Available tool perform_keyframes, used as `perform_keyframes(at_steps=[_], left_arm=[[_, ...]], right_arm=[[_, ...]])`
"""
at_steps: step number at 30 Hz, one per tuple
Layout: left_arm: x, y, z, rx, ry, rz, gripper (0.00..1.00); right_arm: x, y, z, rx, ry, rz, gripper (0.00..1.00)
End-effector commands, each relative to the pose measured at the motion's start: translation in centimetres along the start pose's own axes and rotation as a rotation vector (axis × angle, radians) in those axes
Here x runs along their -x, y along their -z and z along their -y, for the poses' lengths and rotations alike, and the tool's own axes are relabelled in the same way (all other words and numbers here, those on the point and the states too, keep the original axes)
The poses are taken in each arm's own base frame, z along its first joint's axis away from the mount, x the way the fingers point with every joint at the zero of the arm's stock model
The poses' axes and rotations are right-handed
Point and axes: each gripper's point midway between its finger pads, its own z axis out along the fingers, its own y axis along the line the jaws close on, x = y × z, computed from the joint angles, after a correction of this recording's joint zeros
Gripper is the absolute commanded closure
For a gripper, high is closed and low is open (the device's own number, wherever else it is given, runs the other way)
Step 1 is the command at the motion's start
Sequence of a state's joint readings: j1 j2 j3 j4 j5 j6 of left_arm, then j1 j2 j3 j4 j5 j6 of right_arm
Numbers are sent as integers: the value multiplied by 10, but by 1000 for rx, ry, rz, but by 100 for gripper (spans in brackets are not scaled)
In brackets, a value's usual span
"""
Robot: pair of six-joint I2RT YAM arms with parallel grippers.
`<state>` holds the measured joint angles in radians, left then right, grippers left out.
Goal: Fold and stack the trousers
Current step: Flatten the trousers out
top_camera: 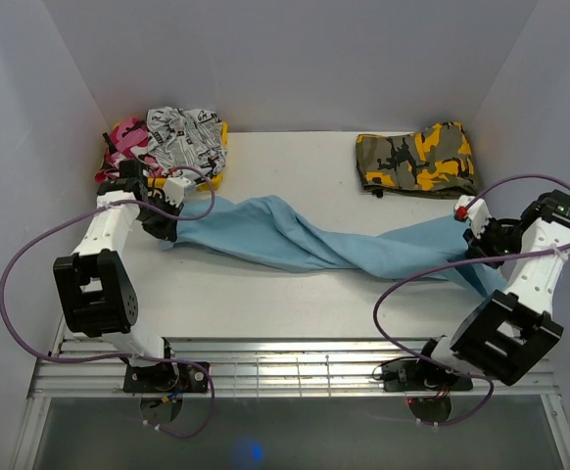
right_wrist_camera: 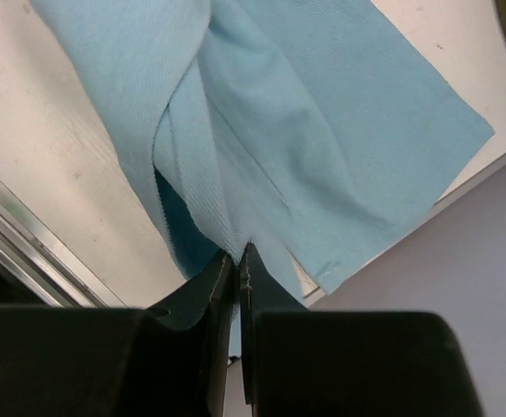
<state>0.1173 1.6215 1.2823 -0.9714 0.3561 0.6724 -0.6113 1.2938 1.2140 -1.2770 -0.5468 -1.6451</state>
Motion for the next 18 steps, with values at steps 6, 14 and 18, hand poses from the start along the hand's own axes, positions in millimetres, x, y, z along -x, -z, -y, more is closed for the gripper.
perform_keyframes(at_steps=[6,14,18], left_arm=[[12,20,-4,53,-37,81,100],[3,21,-3,65,-55,58,100],[-12,20,0,81,-86,33,100]], right_arm=[[-30,-73,100,25,-451,-36,92],[-36,-95,139,-69,-592,-106,45],[-31,-52,144,-170,-441,-134,31]])
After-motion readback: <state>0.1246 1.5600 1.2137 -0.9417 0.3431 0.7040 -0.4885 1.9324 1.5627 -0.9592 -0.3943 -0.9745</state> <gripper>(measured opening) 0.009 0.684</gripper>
